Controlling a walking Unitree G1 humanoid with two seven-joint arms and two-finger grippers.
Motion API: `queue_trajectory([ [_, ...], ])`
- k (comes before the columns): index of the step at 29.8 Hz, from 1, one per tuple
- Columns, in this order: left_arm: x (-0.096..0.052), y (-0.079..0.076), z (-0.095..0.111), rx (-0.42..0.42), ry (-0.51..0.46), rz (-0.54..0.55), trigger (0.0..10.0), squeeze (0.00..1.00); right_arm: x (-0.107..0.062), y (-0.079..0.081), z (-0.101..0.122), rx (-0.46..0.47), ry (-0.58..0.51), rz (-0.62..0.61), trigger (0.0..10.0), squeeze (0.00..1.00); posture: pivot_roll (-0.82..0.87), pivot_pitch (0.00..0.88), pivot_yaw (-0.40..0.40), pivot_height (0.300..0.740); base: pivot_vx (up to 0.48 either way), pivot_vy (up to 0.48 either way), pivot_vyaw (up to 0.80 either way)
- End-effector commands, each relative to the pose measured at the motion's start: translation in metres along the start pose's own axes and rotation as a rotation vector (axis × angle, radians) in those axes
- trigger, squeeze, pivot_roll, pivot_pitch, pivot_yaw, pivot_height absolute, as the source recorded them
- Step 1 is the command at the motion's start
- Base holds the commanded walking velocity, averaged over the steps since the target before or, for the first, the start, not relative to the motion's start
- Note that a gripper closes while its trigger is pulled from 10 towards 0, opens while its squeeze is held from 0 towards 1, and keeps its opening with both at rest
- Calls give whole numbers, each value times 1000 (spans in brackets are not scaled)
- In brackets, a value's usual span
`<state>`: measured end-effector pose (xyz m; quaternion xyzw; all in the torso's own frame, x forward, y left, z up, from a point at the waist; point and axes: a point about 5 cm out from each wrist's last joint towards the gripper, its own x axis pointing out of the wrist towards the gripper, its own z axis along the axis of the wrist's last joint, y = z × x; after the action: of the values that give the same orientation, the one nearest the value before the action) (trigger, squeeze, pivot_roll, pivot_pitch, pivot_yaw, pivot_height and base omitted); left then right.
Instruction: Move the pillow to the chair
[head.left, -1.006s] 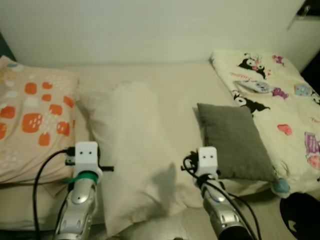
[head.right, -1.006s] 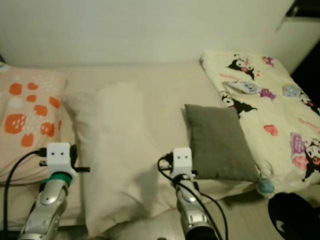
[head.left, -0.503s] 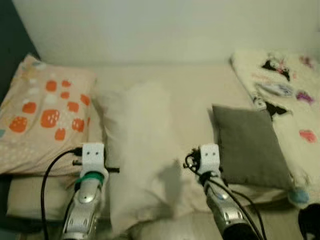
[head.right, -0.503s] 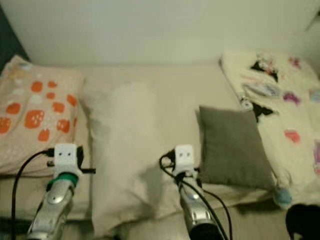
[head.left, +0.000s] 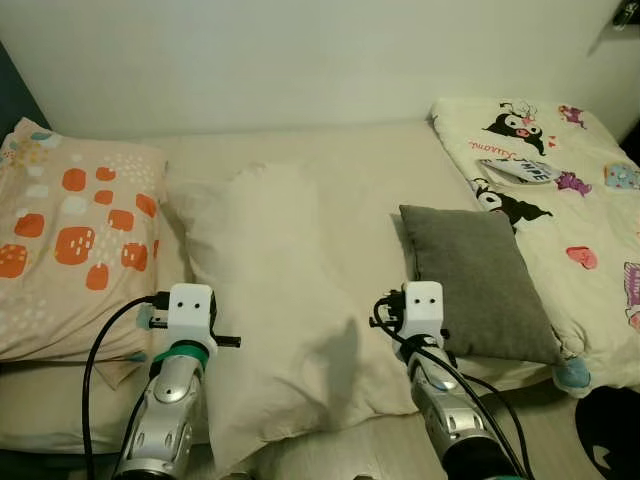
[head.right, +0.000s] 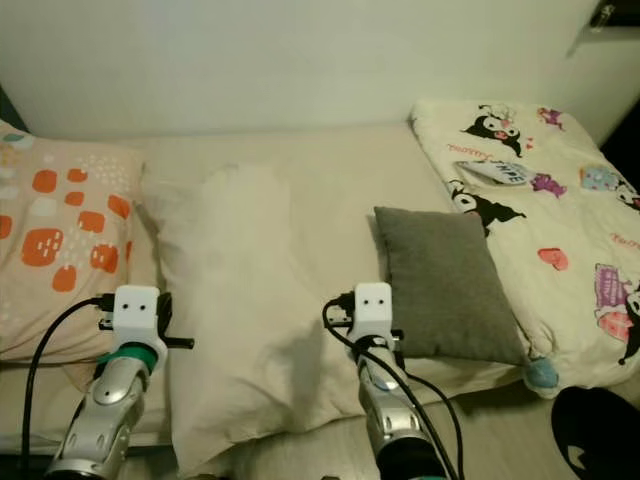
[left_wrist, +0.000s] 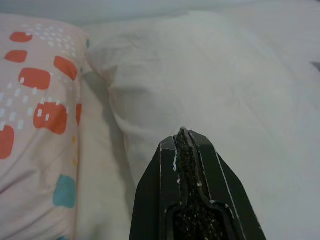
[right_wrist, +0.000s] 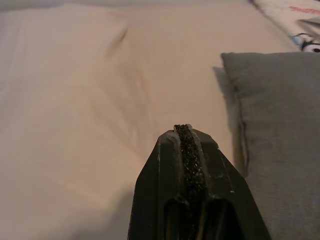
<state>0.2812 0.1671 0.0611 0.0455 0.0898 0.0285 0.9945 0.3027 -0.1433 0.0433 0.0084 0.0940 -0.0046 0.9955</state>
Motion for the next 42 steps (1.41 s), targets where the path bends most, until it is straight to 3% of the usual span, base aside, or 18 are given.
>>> queue_trajectory([
  [1, -1, -1, -1, -1, -12, -13, 10000, 0, -3, -4, -3, 20, -2, -20, 10000, 0, 42, 22, 13, 725, 0, 0, 0],
  [17, -7, 1, -6, 25, -9, 34, 10000, 0, -5, 3, -8, 14, 11, 29, 10000, 0, 81, 30, -12, 661, 0, 0, 0],
  [23, -4, -1, -2, 40, -24, 11, 10000, 0, -3, 4, -3, 21, -7, 36, 10000, 0, 72, 28, -2, 637, 0, 0, 0],
  [33, 0, 7, -1, 34, -26, 74, 10000, 0, -7, -1, -8, 27, -3, 22, 10000, 0, 67, 17, 3, 592, 0, 0, 0],
  [42, -6, 16, -2, 16, -45, 139, 10000, 0, -1, 6, 2, 55, -25, 65, 10000, 0, 72, 33, -19, 592, 0, 0, 0],
])
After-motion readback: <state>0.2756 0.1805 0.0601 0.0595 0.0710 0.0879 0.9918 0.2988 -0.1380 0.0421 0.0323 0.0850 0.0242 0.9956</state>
